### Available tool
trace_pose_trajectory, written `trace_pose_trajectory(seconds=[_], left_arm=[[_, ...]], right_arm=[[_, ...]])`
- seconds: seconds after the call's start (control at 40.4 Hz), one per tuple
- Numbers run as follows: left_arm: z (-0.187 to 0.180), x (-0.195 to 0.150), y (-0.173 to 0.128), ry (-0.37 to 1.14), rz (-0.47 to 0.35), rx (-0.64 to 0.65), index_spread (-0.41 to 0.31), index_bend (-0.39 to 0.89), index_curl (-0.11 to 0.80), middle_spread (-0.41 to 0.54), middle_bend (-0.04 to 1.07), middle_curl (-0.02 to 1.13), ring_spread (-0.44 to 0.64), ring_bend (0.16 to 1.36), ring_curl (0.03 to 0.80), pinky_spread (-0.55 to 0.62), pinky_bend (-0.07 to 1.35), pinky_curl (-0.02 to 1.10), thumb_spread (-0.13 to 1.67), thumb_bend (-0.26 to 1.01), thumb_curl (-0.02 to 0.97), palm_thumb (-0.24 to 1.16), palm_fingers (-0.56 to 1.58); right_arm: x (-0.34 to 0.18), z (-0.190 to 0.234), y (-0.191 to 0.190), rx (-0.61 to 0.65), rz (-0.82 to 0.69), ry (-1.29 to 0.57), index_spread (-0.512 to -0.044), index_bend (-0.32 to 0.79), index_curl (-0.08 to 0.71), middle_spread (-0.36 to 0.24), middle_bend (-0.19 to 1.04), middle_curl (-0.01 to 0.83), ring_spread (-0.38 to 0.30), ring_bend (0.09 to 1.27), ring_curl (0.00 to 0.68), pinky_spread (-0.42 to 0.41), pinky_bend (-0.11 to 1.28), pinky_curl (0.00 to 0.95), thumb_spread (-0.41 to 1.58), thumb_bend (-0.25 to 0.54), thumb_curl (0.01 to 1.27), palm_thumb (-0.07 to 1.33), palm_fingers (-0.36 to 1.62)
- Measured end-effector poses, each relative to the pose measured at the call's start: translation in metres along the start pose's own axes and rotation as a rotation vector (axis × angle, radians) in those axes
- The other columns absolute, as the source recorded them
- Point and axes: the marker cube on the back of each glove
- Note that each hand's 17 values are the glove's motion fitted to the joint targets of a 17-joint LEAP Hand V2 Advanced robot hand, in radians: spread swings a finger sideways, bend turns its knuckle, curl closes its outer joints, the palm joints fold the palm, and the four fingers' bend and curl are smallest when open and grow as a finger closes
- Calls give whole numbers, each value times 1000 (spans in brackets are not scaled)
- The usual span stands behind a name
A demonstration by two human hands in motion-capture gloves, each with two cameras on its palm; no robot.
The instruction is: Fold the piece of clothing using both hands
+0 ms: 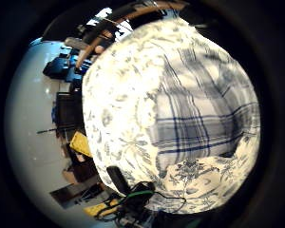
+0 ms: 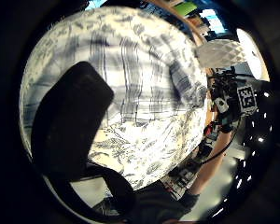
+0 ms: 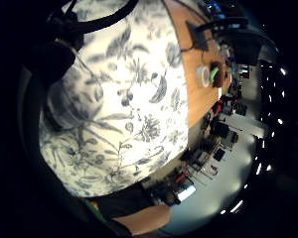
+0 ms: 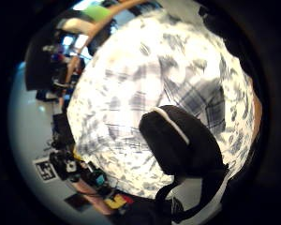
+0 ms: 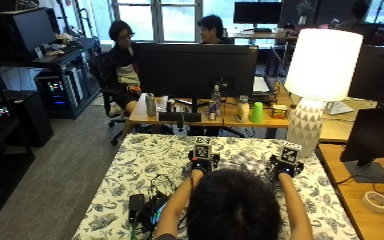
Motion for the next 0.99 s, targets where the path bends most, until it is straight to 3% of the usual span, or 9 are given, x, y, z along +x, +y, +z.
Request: trace_pose_trajectory(seconds=[0.099,0.198,0.297,0.321,0.47,0.618,0.767,0.89,0.989], left_arm=[[48,2,14,29,-89,-241,-40,148,364,158,123,271,164,598,420,344,463,369,1375,-39,91,118,117],[81,-5,20,24,-175,-402,-45,127,348,174,141,265,208,623,419,377,463,368,1323,-35,94,68,46],[99,-9,19,26,-187,-465,-53,121,330,189,157,259,258,630,407,401,483,366,1260,-33,105,30,5],[101,-9,20,26,-188,-476,-54,120,327,192,155,257,261,640,407,405,489,367,1253,-30,108,26,9],[101,-6,16,7,-166,-455,-65,138,315,201,176,263,333,578,372,430,501,360,1183,-23,127,7,-38],[103,-5,15,2,-159,-439,-65,119,295,214,177,265,380,572,355,446,510,360,1149,-19,148,4,-53],[100,-6,19,-4,-162,-476,-62,111,274,225,174,266,407,567,342,453,517,357,1129,-18,162,6,-69],[88,-13,22,-20,-164,-495,-57,120,265,229,169,266,419,571,335,452,517,356,1120,-18,171,5,-56],[75,-24,24,4,-159,-486,-49,116,258,223,180,269,391,604,340,431,529,357,1108,-19,178,2,5]], right_arm=[[10,41,0,-162,122,-43,-304,21,181,-53,200,425,-40,550,428,13,587,425,1224,-59,170,486,494],[13,61,-8,-137,123,-74,-301,22,149,-30,197,415,-13,564,411,48,613,411,1202,-37,174,457,477],[9,67,-4,-135,76,-46,-293,4,115,-28,232,418,-20,607,405,3,664,408,1173,-7,197,510,556],[7,68,-2,-139,58,-42,-292,7,108,-24,229,416,-15,608,402,11,668,404,1169,-12,197,507,535],[-8,64,-11,-45,-16,-52,-265,-4,76,-67,291,436,-126,716,422,-128,739,421,1124,46,248,679,824],[-6,69,8,-237,239,14,-253,61,89,-105,309,451,-175,782,456,-190,745,438,1074,76,287,813,994],[-7,69,17,-249,294,86,-257,188,170,-149,346,472,-214,737,456,-233,671,435,1037,117,321,958,1225],[-11,54,17,-216,212,56,-254,207,232,-169,359,481,-232,718,456,-256,652,436,1010,120,338,1022,1305],[-23,30,5,-29,-54,-101,-254,190,266,-181,373,487,-241,712,454,-268,652,438,991,117,350,1062,1325]])
